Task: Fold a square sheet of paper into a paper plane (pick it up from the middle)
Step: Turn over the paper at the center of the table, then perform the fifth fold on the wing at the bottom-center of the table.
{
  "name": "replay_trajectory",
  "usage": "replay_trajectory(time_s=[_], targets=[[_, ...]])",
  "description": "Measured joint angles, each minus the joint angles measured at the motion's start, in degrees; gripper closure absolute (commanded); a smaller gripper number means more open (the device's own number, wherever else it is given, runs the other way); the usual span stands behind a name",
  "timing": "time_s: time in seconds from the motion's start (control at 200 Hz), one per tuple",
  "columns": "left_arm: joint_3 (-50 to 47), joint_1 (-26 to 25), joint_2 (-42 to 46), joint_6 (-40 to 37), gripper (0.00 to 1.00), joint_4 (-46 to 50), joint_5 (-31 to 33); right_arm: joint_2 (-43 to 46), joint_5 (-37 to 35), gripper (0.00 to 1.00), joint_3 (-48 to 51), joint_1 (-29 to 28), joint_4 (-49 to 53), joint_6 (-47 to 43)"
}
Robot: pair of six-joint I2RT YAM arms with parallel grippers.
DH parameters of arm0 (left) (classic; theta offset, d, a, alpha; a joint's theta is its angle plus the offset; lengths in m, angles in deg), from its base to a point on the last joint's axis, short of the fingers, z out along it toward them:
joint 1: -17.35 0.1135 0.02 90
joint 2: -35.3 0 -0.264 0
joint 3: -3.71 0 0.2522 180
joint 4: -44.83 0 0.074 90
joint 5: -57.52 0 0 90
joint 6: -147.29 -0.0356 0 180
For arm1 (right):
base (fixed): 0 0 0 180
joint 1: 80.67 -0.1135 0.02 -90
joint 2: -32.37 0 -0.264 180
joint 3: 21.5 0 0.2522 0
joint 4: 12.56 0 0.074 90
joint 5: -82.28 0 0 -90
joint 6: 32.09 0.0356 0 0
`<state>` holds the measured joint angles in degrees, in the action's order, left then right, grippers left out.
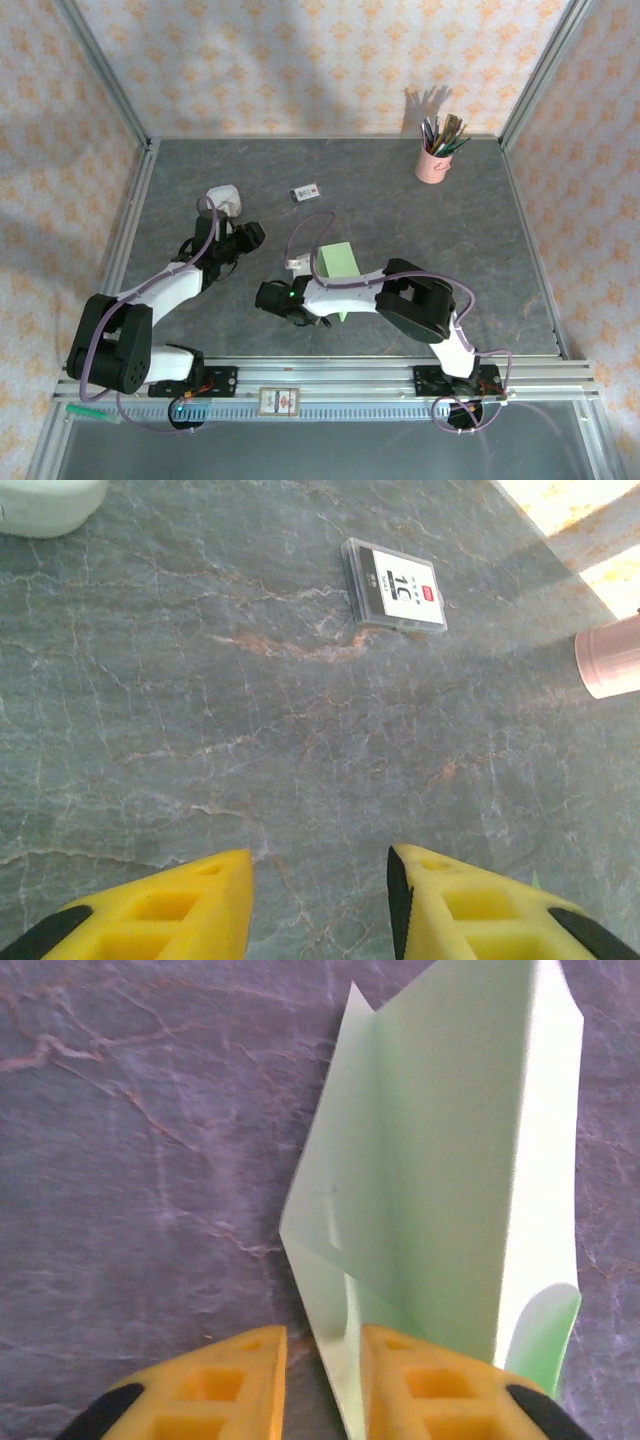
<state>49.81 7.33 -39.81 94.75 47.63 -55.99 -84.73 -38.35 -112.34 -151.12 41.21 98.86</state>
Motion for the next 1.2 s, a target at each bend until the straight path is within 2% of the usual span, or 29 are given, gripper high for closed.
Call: replay_trajectory(time_s=[0.085,0.26,0.3,0.405,0.48,0.566,0.741,1.201], targets=[[-1.4,0.0,1.0,0.9,0.57,-0.9,-2.9,2.4,2.4,0.68,0.8,0.0,-2.2,-0.8],[-4.4,-1.4,1.9,3.7,0.58,-3.1,-7.7,14.1,7.0,0.7,5.4,0.3,-6.6,-1.9],[-5.0,-3.2,2.2,4.8,0.6,-3.7,-7.5,19.0,10.7,0.75,10.4,1.2,-13.2,-2.9],[-6.5,-10.3,3.1,7.6,0.66,-5.0,-8.9,34.8,18.0,0.85,24.4,6.9,-17.7,-4.7],[-7.0,-12.9,3.1,9.2,0.74,-5.7,-9.5,39.7,22.0,0.9,30.1,12.3,-21.9,-5.2],[-7.0,-14.7,2.6,10.4,0.8,-6.6,-9.7,39.9,25.8,0.93,34.4,14.7,-26.2,-5.7],[-6.6,-18.9,-2.1,12.0,0.84,-7.8,-10.6,36.1,30.9,0.95,38.6,14.9,-31.9,-5.7],[-0.7,-20.0,-13.6,13.2,0.86,-12.0,-13.6,28.2,35.1,0.97,40.0,14.9,-42.3,-1.9]])
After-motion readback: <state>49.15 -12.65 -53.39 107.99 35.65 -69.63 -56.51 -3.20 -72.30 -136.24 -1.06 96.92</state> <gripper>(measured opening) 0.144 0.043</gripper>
